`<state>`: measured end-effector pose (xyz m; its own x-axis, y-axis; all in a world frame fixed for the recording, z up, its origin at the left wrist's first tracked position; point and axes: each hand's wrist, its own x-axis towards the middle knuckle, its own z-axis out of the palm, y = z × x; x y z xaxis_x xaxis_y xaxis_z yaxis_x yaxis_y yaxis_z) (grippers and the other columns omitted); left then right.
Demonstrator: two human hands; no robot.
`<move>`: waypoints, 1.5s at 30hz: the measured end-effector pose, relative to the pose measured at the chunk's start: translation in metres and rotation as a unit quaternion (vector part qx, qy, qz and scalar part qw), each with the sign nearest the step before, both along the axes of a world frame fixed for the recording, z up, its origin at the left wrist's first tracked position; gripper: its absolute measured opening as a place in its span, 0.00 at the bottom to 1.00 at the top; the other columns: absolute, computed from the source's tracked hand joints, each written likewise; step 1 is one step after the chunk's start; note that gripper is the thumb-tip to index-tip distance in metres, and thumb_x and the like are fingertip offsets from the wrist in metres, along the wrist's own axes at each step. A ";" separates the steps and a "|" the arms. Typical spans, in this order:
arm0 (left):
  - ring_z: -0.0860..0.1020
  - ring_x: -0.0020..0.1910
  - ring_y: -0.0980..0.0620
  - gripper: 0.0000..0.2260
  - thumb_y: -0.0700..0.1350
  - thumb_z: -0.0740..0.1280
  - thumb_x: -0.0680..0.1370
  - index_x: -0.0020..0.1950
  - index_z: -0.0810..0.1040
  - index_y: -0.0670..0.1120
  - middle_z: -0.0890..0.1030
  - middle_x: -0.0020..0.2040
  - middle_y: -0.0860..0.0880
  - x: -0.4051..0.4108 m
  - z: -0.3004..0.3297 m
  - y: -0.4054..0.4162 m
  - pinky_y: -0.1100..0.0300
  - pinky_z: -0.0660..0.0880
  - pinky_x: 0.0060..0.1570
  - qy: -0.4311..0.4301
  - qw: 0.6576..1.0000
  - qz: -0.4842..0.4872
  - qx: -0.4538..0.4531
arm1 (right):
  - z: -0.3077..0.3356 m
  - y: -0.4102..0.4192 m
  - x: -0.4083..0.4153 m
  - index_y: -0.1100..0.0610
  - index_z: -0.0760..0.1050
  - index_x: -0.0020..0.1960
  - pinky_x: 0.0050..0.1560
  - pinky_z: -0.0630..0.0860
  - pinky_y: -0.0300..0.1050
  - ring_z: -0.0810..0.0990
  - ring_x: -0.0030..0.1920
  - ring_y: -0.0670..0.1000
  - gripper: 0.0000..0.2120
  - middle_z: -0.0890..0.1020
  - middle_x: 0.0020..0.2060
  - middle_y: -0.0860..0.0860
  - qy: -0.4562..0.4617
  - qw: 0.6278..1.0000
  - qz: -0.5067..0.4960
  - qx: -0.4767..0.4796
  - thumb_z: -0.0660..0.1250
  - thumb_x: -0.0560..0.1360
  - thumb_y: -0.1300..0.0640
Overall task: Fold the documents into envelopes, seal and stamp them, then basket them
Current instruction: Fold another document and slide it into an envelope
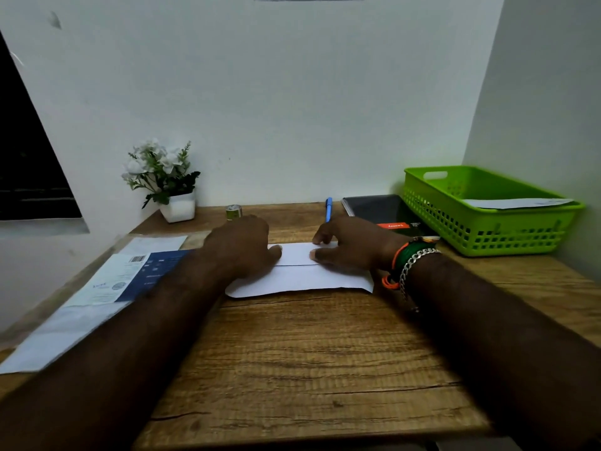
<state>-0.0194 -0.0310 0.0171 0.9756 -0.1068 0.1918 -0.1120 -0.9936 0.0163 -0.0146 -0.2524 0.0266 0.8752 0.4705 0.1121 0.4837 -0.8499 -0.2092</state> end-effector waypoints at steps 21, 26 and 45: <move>0.73 0.50 0.50 0.33 0.75 0.66 0.71 0.57 0.76 0.47 0.74 0.51 0.47 -0.003 -0.002 -0.004 0.54 0.72 0.48 0.014 1.000 0.005 -0.007 | -0.011 -0.014 0.019 0.48 0.80 0.50 0.54 0.76 0.48 0.79 0.52 0.50 0.13 0.80 0.48 0.46 -0.045 0.995 -0.088 0.023 0.70 0.74 0.40; 0.76 0.60 0.46 0.36 0.75 0.65 0.72 0.65 0.75 0.46 0.77 0.63 0.44 -0.006 -0.002 -0.006 0.52 0.74 0.54 0.006 1.000 0.012 -0.009 | -0.012 -0.015 0.023 0.49 0.81 0.52 0.49 0.72 0.43 0.77 0.51 0.48 0.17 0.79 0.48 0.46 -0.041 0.996 -0.077 0.036 0.72 0.73 0.38; 0.79 0.47 0.55 0.06 0.55 0.66 0.80 0.49 0.80 0.56 0.82 0.44 0.58 -0.007 0.000 -0.019 0.53 0.75 0.47 -0.186 0.943 -0.160 -0.226 | -0.002 -0.003 0.019 0.53 0.81 0.45 0.47 0.77 0.46 0.82 0.47 0.47 0.05 0.85 0.43 0.45 -0.086 0.948 0.085 0.295 0.73 0.76 0.51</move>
<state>-0.0267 -0.0495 0.0168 0.7644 -0.2091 0.6099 -0.4855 -0.8091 0.3311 0.0044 -0.2556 0.0249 0.7378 0.4139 0.5332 0.6726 -0.5171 -0.5294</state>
